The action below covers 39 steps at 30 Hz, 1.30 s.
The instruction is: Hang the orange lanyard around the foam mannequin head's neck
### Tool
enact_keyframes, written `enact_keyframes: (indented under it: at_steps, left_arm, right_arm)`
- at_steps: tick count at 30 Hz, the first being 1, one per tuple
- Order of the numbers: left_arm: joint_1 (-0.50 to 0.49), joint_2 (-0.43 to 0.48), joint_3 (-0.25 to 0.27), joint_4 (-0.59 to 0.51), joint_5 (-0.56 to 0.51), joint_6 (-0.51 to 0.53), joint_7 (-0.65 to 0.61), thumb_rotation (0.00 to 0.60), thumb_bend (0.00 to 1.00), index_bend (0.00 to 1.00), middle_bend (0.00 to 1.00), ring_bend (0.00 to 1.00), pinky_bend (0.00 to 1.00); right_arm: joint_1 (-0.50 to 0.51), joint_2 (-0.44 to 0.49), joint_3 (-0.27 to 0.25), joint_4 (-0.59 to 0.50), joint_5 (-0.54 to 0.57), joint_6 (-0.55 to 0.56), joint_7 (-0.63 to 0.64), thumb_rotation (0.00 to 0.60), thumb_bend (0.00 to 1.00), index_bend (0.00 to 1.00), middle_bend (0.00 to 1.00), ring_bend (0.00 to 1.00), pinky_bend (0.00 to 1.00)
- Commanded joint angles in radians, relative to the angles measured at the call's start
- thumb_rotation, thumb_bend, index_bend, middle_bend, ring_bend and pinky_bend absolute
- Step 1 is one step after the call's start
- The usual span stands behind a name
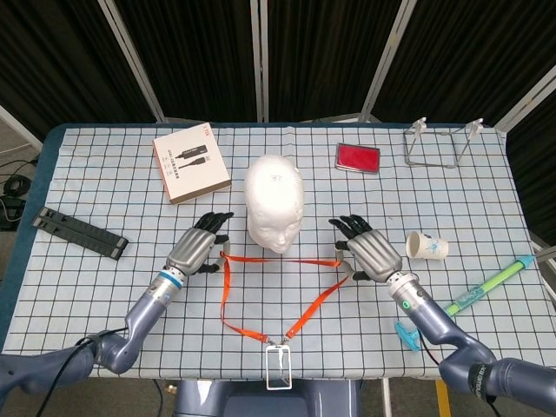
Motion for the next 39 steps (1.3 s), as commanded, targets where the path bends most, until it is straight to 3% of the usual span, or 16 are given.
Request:
enact_keyframes:
  at_steps: [1,8,15,26,39]
  left_arm:
    - [0.058,0.082,0.046,-0.095,0.083,0.100,-0.042,0.600,0.49,0.68,0.00,0.00,0.00]
    - [0.106,0.177,0.067,-0.213,0.181,0.232,-0.075,0.600,0.49,0.69,0.00,0.00,0.00]
    - [0.108,0.250,0.012,-0.339,0.172,0.275,-0.038,0.600,0.49,0.69,0.00,0.00,0.00]
    - [0.065,0.314,-0.129,-0.476,0.009,0.227,0.006,0.600,0.49,0.70,0.00,0.00,0.00]
    - [-0.012,0.335,-0.243,-0.456,-0.209,0.119,0.026,0.600,0.49,0.70,0.00,0.00,0.00]
  right_arm:
    - [-0.017,0.039,-0.027,-0.031,-0.084,0.052,0.026,0.600,0.46,0.71,0.07,0.00,0.00]
    - [-0.035,0.086,-0.042,-0.052,-0.198,0.151,0.031,0.600,0.46,0.72,0.08,0.00,0.00]
    - [-0.038,0.140,0.002,-0.153,-0.197,0.201,-0.001,0.600,0.46,0.72,0.08,0.00,0.00]
    - [0.000,0.193,0.133,-0.304,-0.042,0.179,0.000,0.600,0.46,0.72,0.09,0.00,0.00]
    - [0.055,0.172,0.247,-0.259,0.140,0.131,0.046,0.600,0.46,0.72,0.10,0.00,0.00]
